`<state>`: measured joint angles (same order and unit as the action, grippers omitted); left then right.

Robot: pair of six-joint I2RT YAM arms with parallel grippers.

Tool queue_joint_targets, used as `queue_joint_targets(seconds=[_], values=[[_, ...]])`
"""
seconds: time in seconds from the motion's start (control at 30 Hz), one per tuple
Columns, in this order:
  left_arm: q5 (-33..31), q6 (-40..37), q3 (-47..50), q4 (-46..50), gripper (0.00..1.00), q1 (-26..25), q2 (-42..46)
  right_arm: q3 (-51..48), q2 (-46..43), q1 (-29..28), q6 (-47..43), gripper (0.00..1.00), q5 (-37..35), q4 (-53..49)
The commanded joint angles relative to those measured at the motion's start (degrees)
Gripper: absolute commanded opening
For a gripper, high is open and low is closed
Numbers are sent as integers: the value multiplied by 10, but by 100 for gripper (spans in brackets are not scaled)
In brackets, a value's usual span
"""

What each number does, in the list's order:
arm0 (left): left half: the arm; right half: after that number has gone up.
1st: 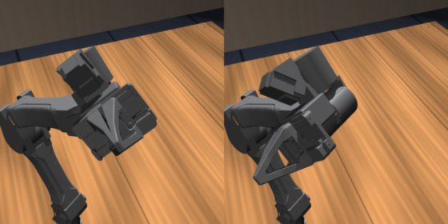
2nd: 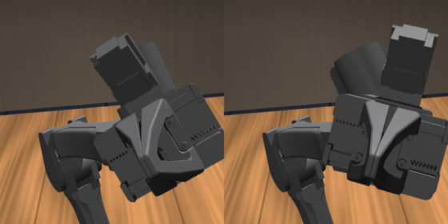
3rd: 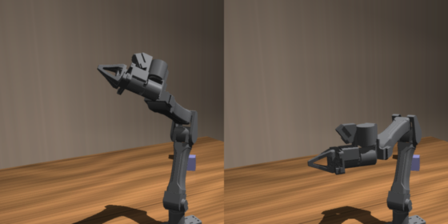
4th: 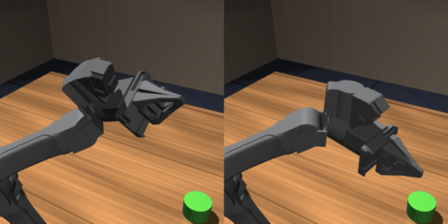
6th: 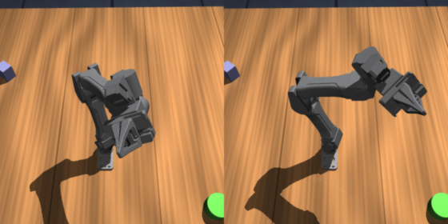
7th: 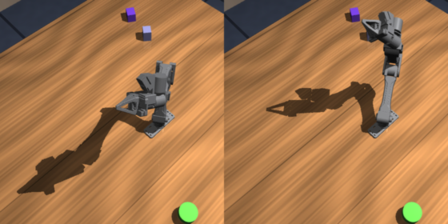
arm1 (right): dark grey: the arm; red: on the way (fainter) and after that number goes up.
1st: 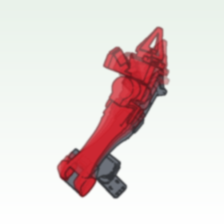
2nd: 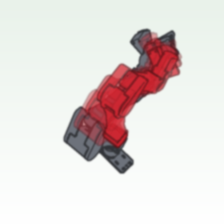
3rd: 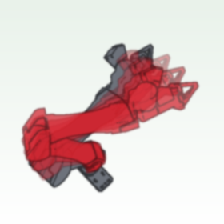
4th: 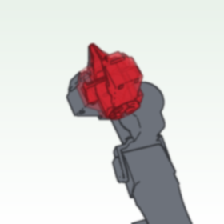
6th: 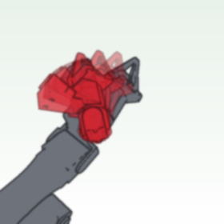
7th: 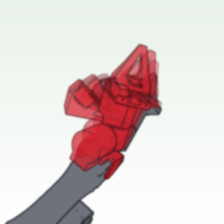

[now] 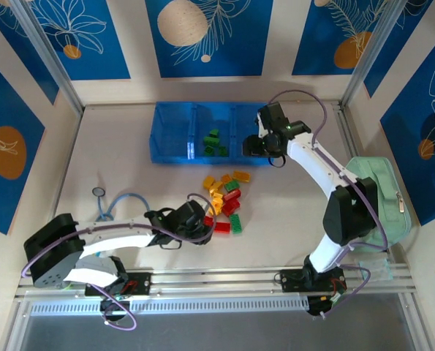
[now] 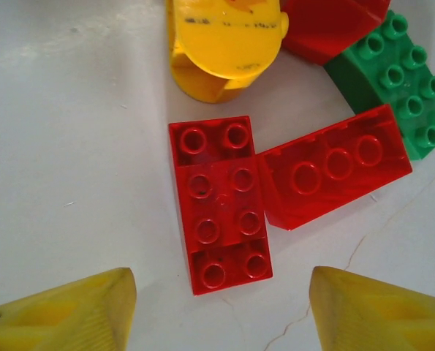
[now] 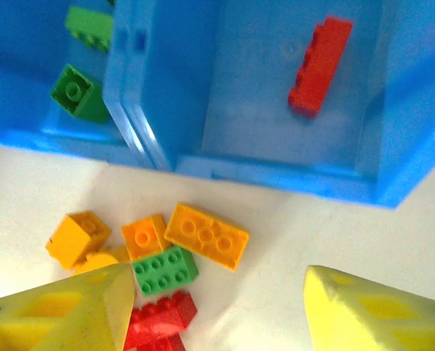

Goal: Sort the legos into containers by color
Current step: Pick up the lego from the middle-left of the table.

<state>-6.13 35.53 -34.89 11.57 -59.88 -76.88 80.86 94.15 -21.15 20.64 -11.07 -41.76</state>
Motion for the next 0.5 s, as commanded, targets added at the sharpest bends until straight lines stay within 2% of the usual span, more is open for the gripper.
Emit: queue_joint_targets(seconds=[0.0, 0.27, 0.47], values=[[-18, -8, -19, 14, 58, -5, -16, -42, -47, -1, 18, 63, 21, 28], [-2, -17, -43, -1, 57, -5, -67, -121, -97, 1, 35, 63, 18, 51], [-17, -20, -70, 14, 53, -4, -107, -163, -125, 4, 45, 63, 24, 66]])
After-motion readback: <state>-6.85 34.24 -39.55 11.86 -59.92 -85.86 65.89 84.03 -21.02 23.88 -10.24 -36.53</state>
